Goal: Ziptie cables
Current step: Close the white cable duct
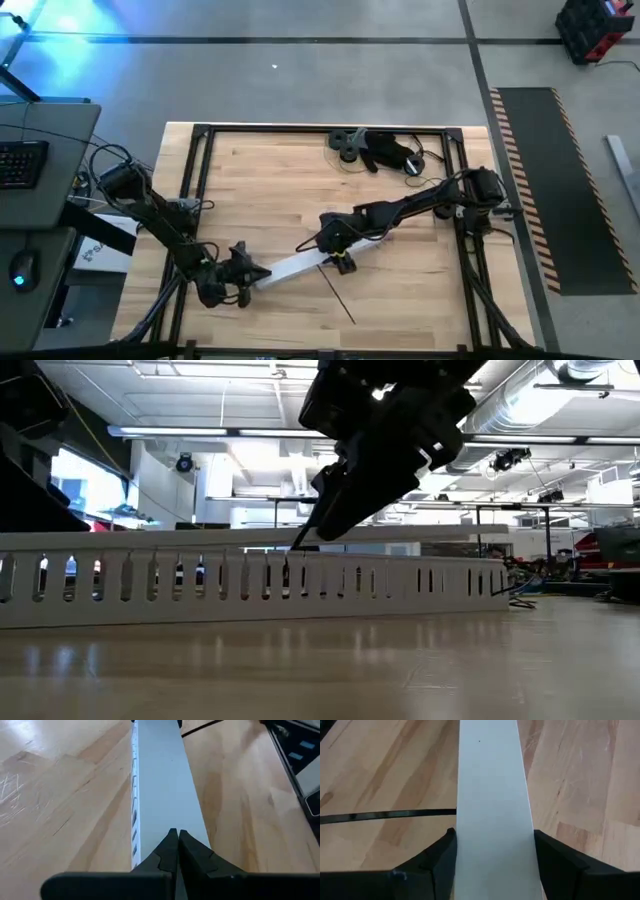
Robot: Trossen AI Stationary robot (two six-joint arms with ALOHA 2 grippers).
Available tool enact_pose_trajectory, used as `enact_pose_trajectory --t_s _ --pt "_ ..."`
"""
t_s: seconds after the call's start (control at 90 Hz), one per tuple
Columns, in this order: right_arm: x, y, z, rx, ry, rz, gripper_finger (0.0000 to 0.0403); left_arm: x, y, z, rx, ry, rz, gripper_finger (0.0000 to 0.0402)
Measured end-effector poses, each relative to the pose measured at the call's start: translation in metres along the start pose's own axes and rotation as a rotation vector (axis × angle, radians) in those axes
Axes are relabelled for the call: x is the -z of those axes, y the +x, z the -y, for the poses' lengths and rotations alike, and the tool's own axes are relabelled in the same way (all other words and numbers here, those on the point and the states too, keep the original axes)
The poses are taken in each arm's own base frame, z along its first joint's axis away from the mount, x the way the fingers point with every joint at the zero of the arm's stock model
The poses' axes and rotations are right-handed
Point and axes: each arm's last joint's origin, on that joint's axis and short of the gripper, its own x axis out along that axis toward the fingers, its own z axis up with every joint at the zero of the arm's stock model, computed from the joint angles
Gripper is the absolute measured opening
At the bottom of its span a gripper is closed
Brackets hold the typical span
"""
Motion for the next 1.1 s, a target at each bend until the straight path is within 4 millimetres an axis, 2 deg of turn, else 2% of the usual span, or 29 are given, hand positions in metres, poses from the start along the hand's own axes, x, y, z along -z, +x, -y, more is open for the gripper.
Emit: enact_pose_trajectory --t_s 0.222,0.444,0.611,0.833,1.1 --pt "0.004 0.009 0.001 0.003 0.006 -0.016 0.0203 -0.005 -0.002 0.004 0.033 0.017 0.051 0.0" --pt "0.005 0.015 0.002 0.008 0.025 -0.017 0.0203 -0.025 -0.002 0.01 0.074 -0.013 0.158 0.0" --pt "0.005 0.015 0.002 0.01 0.023 -0.008 0.0203 -0.04 0.018 -0.001 0.03 0.016 0.163 0.0" --pt "0.005 0.016 0.002 0.012 0.022 -0.006 0.0203 -0.057 0.05 -0.014 0.098 0.064 0.146 0.0" --pt "0.006 0.017 0.002 0.009 0.019 -0.01 0.0203 -0.044 0.077 -0.019 0.211 0.064 0.1 0.0"
